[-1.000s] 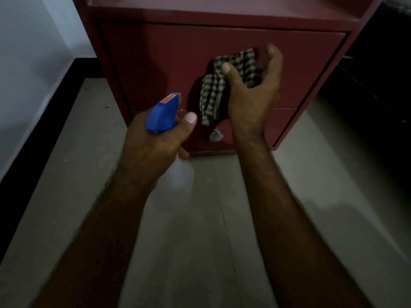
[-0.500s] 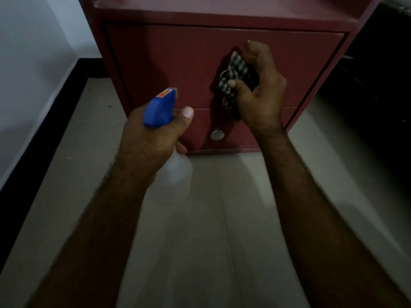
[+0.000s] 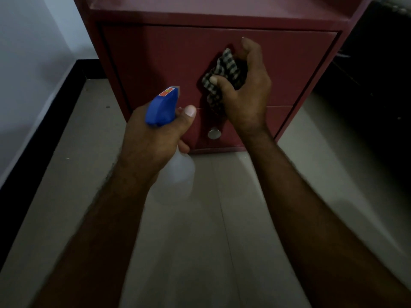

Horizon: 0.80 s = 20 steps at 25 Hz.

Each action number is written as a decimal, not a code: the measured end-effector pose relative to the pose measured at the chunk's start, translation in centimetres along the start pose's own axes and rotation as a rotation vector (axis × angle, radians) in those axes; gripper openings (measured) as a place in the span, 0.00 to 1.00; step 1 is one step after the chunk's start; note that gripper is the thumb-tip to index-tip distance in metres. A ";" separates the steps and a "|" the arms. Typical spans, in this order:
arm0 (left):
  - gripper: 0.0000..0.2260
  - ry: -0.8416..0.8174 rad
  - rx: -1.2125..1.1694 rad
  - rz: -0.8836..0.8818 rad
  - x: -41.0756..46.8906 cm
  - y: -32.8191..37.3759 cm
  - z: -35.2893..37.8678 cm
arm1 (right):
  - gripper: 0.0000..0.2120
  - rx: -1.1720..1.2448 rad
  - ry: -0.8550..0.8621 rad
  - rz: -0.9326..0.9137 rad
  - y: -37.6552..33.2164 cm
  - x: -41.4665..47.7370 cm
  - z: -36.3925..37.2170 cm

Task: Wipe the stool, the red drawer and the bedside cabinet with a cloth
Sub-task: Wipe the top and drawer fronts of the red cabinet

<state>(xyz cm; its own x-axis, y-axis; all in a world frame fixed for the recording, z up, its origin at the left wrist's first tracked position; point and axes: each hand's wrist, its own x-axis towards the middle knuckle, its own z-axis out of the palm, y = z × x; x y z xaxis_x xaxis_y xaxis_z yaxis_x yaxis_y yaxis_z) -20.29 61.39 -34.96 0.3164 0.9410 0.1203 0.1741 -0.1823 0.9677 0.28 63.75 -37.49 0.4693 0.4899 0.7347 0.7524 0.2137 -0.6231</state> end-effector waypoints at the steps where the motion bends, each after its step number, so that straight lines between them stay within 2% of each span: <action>1: 0.18 0.003 -0.006 0.004 -0.1 0.0 0.1 | 0.32 0.082 0.049 0.078 -0.2 -0.3 0.2; 5: 0.06 0.013 -0.006 0.028 0.0 -0.1 0.1 | 0.29 0.397 0.255 0.423 -1.2 -1.1 1.2; 8: 0.06 0.036 -0.003 0.036 0.2 -0.1 -0.2 | 0.24 0.722 0.377 0.795 -2.4 -1.6 2.4; 10: 0.05 0.037 -0.002 0.042 0.4 -0.3 -0.2 | 0.25 0.950 0.412 1.025 -3.2 -2.0 3.4; 12: 0.05 0.040 -0.009 0.041 0.5 -0.6 -0.2 | 0.29 1.115 0.432 1.139 -3.7 -2.1 3.9; 15: 0.06 0.030 -0.019 0.036 0.6 -0.8 -0.3 | 0.31 1.077 0.454 1.064 -3.8 -1.7 3.7; 18: 0.07 0.026 -0.003 0.024 0.5 -1.0 -0.3 | 0.32 0.830 0.426 0.838 -3.4 -1.7 3.4; 20: 0.06 0.028 0.003 0.020 0.5 -1.1 -0.3 | 0.34 0.588 0.363 0.620 -2.6 -2.0 3.2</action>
<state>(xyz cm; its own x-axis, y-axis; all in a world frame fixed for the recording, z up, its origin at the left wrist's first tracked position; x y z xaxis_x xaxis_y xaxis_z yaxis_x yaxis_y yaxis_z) -20.56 62.15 -35.95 0.2932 0.9448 0.1461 0.1706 -0.2021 0.9644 -4.12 64.96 -38.19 0.9000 0.3863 0.2021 0.0098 0.4455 -0.8952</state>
